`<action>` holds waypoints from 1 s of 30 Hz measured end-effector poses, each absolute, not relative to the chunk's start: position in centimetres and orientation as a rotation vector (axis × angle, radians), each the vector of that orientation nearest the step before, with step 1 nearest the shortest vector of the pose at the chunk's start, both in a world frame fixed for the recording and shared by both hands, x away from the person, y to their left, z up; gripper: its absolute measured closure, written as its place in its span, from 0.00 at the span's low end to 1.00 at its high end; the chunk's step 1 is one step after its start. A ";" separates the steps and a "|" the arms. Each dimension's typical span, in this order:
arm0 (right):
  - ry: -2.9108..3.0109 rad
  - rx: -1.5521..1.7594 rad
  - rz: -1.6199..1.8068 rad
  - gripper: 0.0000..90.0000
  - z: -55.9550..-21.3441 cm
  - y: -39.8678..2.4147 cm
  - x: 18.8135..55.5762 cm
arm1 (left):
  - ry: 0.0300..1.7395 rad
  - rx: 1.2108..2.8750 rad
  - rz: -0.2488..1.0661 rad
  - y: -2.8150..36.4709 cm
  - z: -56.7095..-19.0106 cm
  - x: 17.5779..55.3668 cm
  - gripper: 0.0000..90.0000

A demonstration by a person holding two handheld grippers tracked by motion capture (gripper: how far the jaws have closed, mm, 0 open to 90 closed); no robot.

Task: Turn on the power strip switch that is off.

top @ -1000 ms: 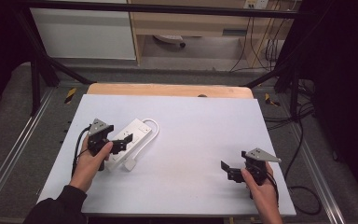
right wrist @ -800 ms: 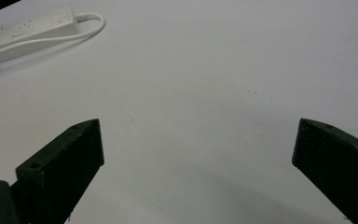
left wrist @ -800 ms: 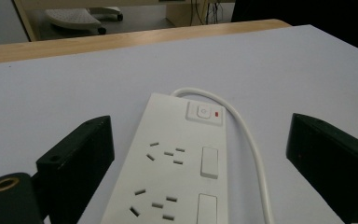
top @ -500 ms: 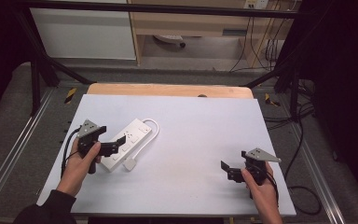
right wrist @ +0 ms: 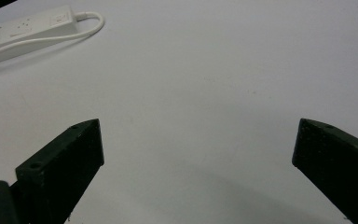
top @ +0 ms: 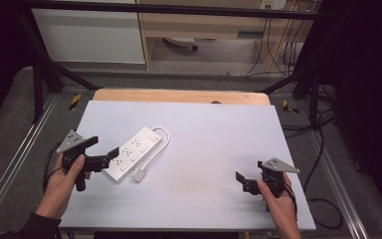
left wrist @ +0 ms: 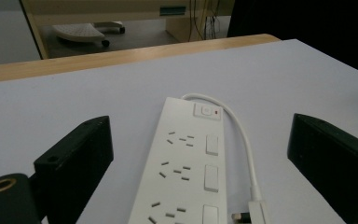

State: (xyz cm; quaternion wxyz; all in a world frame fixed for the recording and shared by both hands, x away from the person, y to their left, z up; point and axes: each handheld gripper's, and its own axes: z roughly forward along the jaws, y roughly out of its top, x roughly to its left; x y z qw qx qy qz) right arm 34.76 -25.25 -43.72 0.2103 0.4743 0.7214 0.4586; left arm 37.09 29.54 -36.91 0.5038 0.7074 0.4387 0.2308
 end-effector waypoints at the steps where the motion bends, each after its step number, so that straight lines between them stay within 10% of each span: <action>1: 2.005 1.317 1.275 0.03 -43.7 -25.3 34.8 | 1.064 1.700 0.556 29.8 -36.9 36.9 0.08; 30: 2.000 1.322 1.264 0.03 -43.8 -25.3 34.8 | 1.092 1.762 0.586 34.2 -40.2 32.2 0.08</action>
